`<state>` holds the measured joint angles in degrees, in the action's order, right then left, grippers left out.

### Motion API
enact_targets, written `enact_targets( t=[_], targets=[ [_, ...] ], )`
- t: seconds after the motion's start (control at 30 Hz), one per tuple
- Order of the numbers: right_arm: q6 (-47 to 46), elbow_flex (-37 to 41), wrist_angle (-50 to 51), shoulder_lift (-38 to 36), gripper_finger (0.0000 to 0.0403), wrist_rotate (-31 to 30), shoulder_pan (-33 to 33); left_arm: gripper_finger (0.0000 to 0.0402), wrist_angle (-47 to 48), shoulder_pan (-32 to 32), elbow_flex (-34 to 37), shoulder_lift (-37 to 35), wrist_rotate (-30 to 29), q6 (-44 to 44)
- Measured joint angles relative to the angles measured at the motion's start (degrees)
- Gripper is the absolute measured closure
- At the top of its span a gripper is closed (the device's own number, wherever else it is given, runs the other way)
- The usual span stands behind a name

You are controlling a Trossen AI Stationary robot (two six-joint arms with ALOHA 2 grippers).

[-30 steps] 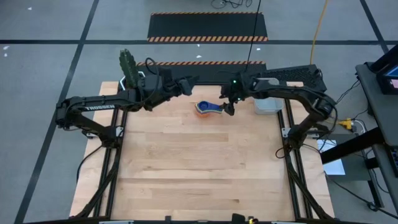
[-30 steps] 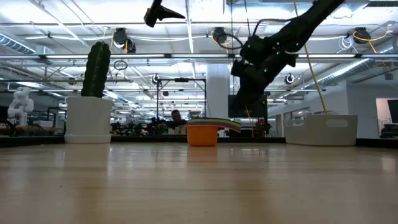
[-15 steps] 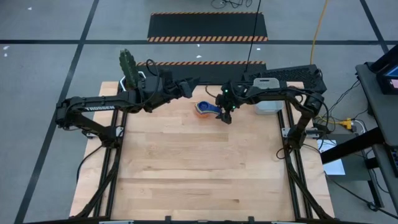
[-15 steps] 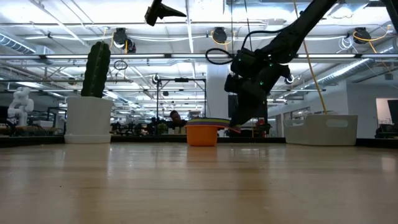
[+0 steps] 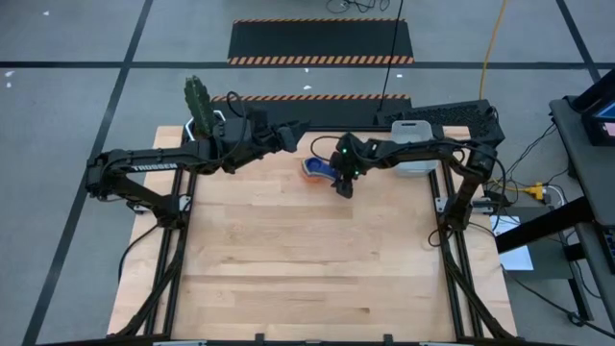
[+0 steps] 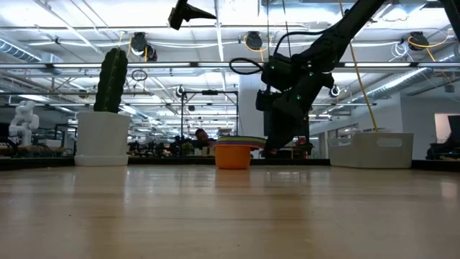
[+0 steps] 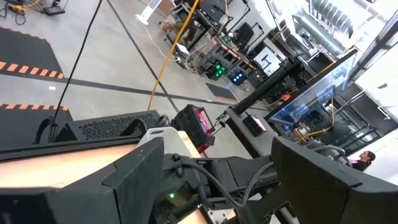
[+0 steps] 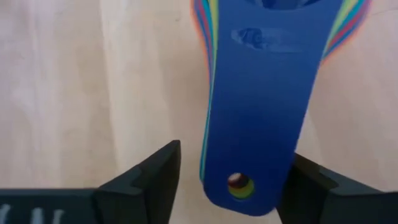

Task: Nest measuring cups in basket
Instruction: Put the stacked measuring cups into the gray bin

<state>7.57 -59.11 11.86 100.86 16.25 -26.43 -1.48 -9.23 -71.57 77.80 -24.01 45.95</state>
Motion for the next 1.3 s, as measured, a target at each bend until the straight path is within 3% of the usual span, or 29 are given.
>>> enact_targets(
  t=[0.17,0.33,0.67,0.87,1.1,1.3],
  targets=[
    [-4.38,0.00,0.02,0.00,0.0216,-0.28,2.16,0.0103,0.00,0.00,0.00,0.00,0.67,-0.23],
    [-10.04,0.00,0.50,0.00,0.0218,-5.39,5.22,0.0103,0.00,0.01,0.00,0.00,1.63,-0.80],
    [-18.91,0.00,2.13,-1.67,0.0160,-16.41,10.07,0.0103,0.00,0.00,0.00,0.00,5.21,-0.81],
    [-22.28,0.02,5.60,-4.50,0.0119,-17.93,10.51,0.0103,0.25,0.00,0.00,0.00,8.78,-1.87],
    [-20.40,0.02,7.36,-8.30,0.0112,-18.21,10.45,0.0103,3.28,0.01,0.00,-0.29,11.94,-2.85],
    [-19.98,0.02,6.71,-10.67,0.0112,-22.33,10.28,0.0103,5.06,-0.14,0.00,-0.33,15.54,-6.01]
  ],
)
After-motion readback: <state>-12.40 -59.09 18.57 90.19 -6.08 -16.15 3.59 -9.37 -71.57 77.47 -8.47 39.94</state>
